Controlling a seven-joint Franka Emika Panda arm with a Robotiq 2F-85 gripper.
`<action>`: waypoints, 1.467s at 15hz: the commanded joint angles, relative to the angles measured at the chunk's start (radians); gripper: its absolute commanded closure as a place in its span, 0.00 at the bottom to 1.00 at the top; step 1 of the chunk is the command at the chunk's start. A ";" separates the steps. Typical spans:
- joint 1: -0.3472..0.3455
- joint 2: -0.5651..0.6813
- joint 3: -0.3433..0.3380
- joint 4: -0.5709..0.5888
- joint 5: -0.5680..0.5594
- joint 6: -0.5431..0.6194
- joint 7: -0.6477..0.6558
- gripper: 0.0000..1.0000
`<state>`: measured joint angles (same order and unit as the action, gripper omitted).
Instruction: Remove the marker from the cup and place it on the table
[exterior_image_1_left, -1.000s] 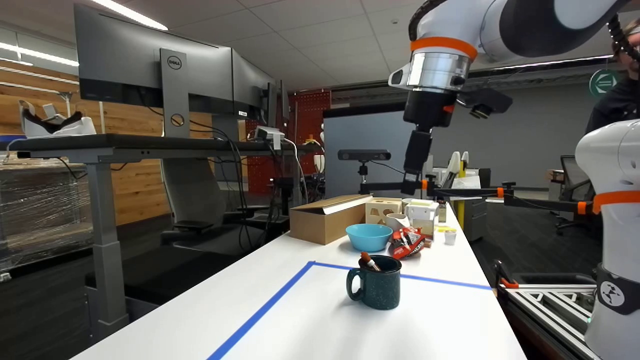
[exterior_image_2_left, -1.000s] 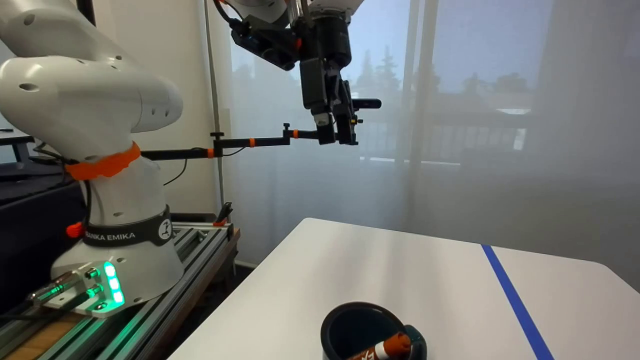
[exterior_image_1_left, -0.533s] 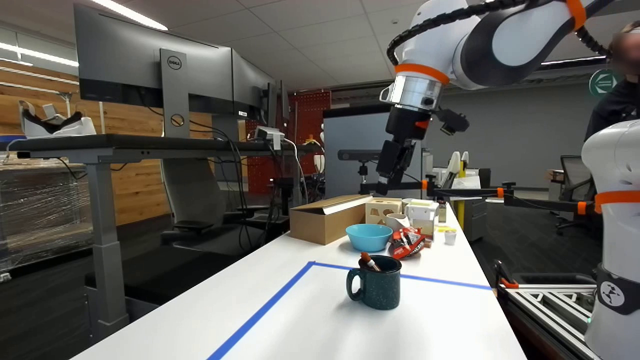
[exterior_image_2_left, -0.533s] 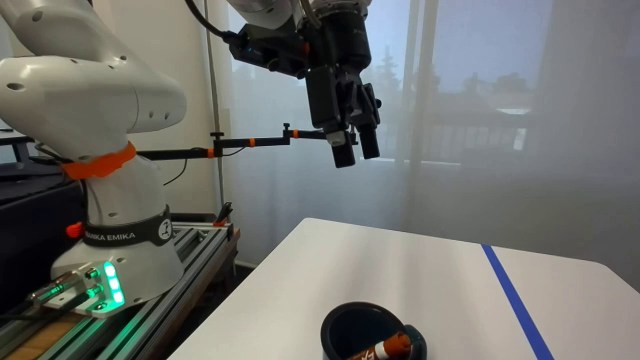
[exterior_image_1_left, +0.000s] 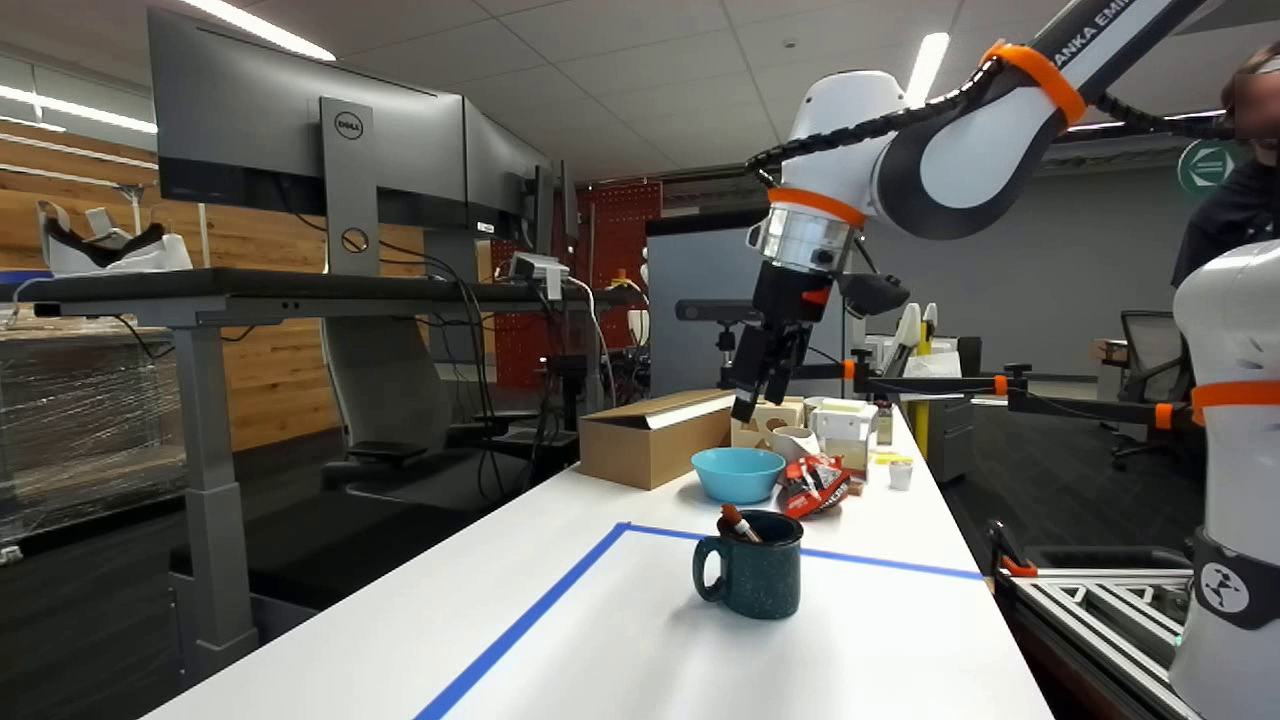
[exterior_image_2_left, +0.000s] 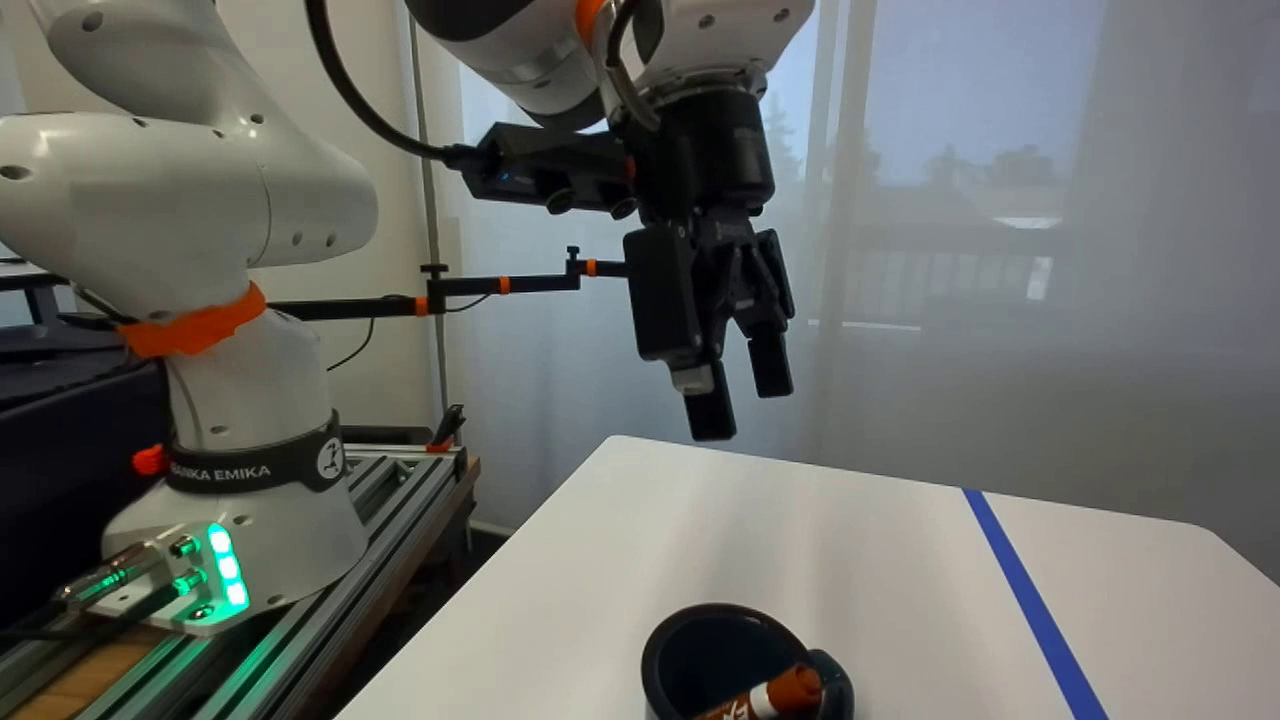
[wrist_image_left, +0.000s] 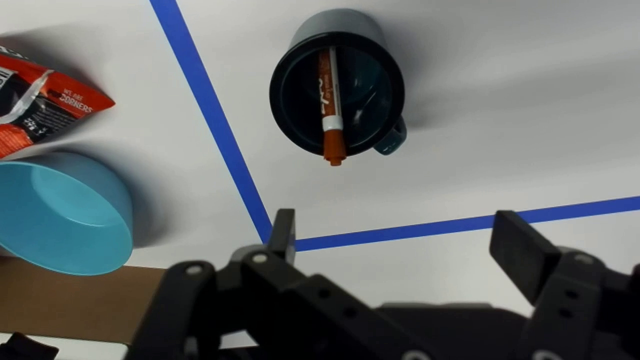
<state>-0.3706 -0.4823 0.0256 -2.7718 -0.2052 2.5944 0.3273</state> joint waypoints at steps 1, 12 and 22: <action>-0.030 0.063 0.003 0.001 -0.057 0.068 0.021 0.00; -0.074 0.266 0.015 0.001 -0.231 0.271 0.065 0.00; -0.135 0.392 -0.004 0.002 -0.522 0.367 0.313 0.31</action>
<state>-0.4867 -0.1105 0.0267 -2.7695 -0.6356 2.9264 0.5529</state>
